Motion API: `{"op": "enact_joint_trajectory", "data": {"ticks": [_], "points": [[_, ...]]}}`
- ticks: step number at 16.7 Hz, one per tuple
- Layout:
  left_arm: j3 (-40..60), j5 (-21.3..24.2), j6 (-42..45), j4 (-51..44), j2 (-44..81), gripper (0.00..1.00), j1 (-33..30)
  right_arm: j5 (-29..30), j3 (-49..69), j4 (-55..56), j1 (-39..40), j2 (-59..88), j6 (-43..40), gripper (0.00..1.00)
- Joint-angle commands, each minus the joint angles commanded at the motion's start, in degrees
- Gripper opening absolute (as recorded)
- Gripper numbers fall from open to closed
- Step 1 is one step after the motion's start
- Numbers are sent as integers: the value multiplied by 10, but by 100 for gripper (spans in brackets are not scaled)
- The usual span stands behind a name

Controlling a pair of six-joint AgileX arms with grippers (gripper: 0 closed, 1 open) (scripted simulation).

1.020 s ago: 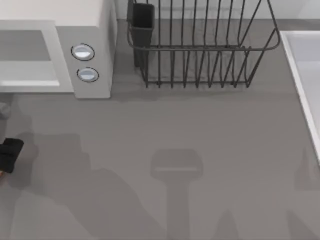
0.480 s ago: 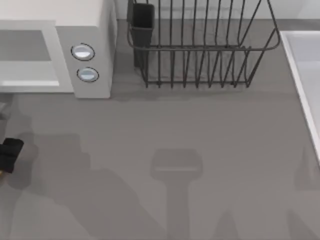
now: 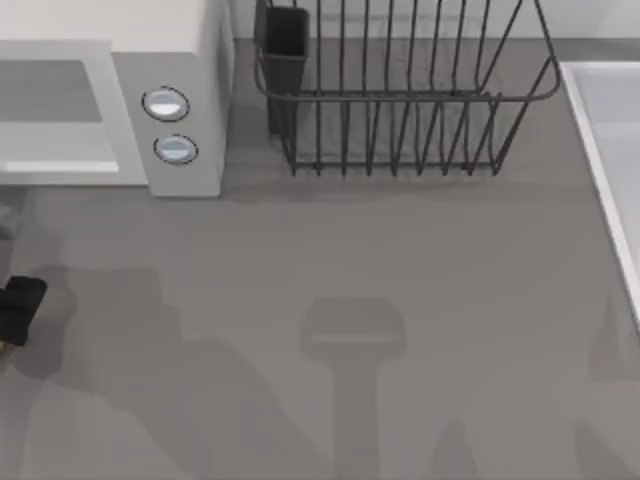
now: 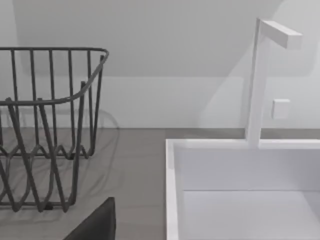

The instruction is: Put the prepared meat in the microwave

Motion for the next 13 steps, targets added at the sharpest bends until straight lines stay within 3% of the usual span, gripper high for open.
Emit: {"op": "enact_joint_trajectory", "data": {"ticks": [6,13], "points": [[0,0,0,0,0,0,0,0,0,0,0,0,0,100],[57,3,2,-113,-61,0,0,0,0,0,0,0,0,100]]}}
